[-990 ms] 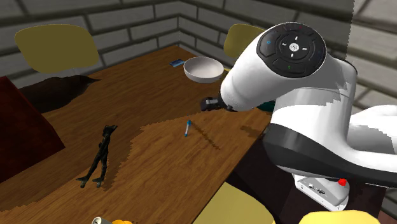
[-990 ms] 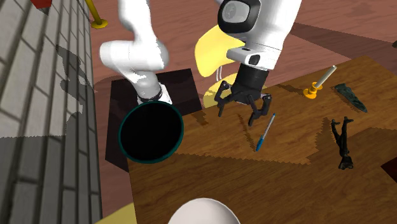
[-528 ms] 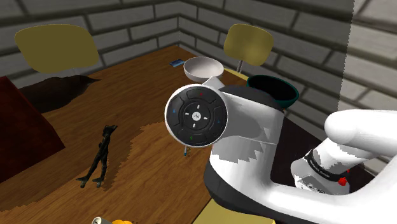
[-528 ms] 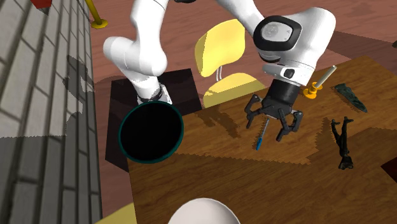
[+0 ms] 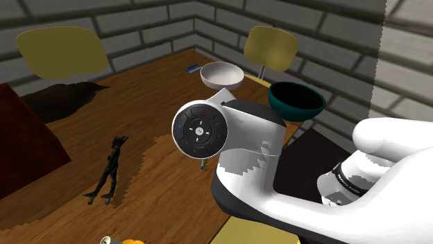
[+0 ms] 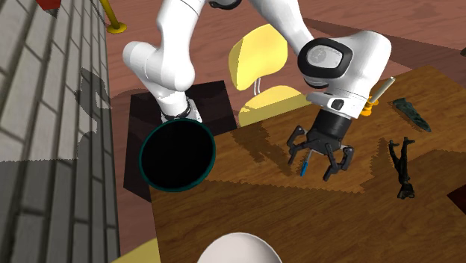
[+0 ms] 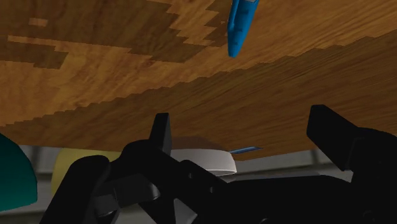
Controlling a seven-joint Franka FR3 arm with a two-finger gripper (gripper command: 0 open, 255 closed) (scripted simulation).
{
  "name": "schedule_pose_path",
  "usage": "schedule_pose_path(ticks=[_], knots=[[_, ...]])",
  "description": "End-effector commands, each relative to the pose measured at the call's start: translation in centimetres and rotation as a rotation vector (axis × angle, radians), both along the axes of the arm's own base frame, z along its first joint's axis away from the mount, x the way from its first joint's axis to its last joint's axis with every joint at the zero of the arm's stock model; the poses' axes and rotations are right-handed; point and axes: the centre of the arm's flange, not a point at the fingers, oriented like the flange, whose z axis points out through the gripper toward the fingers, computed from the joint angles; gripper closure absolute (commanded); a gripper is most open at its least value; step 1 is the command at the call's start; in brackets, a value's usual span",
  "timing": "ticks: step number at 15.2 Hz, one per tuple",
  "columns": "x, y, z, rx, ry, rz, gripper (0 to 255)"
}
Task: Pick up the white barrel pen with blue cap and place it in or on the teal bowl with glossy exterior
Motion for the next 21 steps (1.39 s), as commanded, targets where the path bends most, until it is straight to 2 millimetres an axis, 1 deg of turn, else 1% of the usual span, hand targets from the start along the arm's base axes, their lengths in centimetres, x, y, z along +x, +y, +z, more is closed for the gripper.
schedule_pose_path(ticks=[1,8,9,18,19,21], knots=[[0.4,-0.4,-0.6,0.0,0.0,0.0,0],[0.4,-0.4,-0.6,0.0,0.0,0.0,0],[0.4,-0.4,-0.6,0.0,0.0,0.0,255],[0.4,-0.4,-0.6,0.0,0.0,0.0,255],[0.4,-0.4,-0.6,0.0,0.0,0.0,0],[-0.1,0.1,0.7,0.104,0.123,-0.011,0]])
